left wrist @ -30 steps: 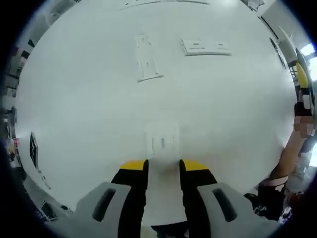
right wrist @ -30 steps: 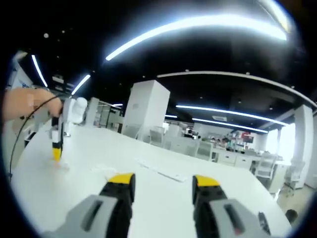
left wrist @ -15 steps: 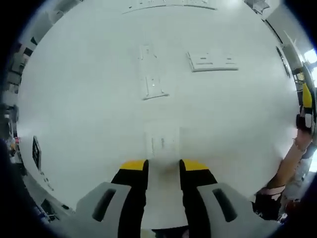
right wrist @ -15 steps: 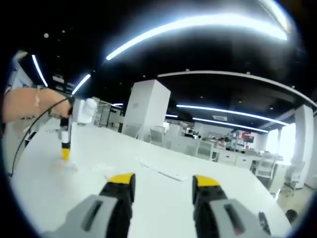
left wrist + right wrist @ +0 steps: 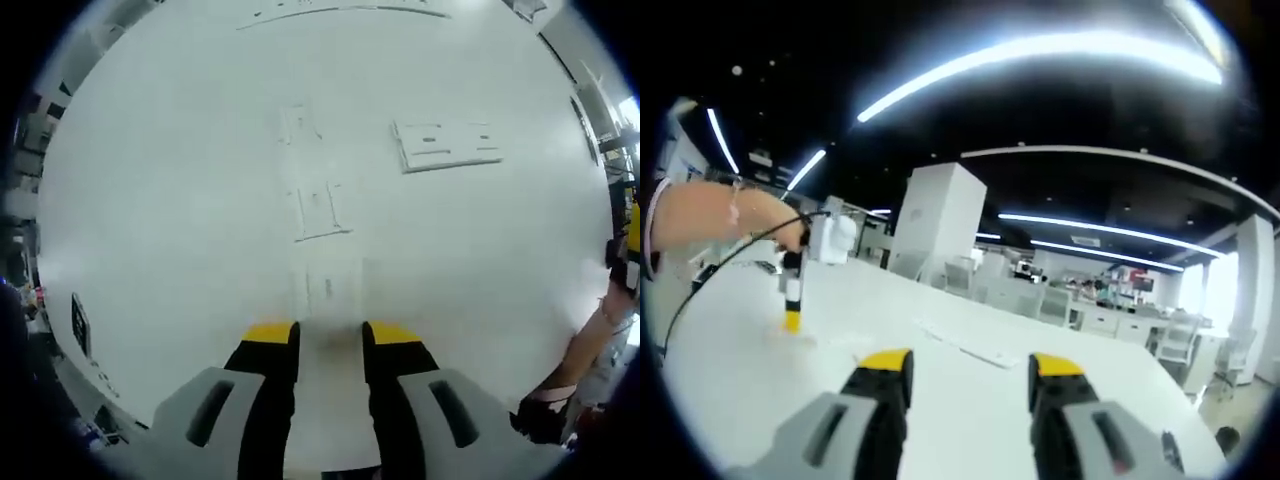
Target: Locate the socket holder cover, grip the socket holder cover, clip it into the socket holder slot.
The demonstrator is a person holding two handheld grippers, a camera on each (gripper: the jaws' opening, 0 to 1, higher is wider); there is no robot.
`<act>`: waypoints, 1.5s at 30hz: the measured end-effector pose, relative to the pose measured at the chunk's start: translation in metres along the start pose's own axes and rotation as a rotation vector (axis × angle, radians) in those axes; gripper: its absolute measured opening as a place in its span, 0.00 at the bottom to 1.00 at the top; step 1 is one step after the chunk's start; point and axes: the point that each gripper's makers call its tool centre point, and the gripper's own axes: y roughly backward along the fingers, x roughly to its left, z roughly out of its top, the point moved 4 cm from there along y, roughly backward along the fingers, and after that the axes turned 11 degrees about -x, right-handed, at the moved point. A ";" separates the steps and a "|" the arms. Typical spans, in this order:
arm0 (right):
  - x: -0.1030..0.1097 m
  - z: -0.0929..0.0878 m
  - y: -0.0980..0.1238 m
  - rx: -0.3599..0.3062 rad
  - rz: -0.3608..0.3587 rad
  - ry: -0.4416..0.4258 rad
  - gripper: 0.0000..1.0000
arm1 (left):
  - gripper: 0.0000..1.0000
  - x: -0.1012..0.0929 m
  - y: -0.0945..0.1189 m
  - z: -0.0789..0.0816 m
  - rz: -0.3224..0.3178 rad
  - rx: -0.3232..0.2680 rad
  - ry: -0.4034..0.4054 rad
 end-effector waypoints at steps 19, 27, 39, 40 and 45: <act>0.002 0.003 0.001 -0.005 -0.006 0.007 0.47 | 0.25 0.008 -0.017 0.021 0.019 0.029 -0.009; 0.006 0.003 0.001 0.000 0.001 0.011 0.47 | 0.25 0.011 -0.017 0.019 0.013 0.029 0.007; 0.002 0.003 -0.001 0.003 0.004 0.012 0.47 | 0.26 0.009 -0.017 0.025 0.010 0.000 -0.004; 0.002 0.003 -0.001 0.003 0.004 0.012 0.47 | 0.26 0.009 -0.017 0.024 0.010 0.000 -0.004; -0.001 0.003 -0.002 0.004 0.006 0.012 0.47 | 0.26 0.008 -0.017 0.031 0.005 -0.031 -0.010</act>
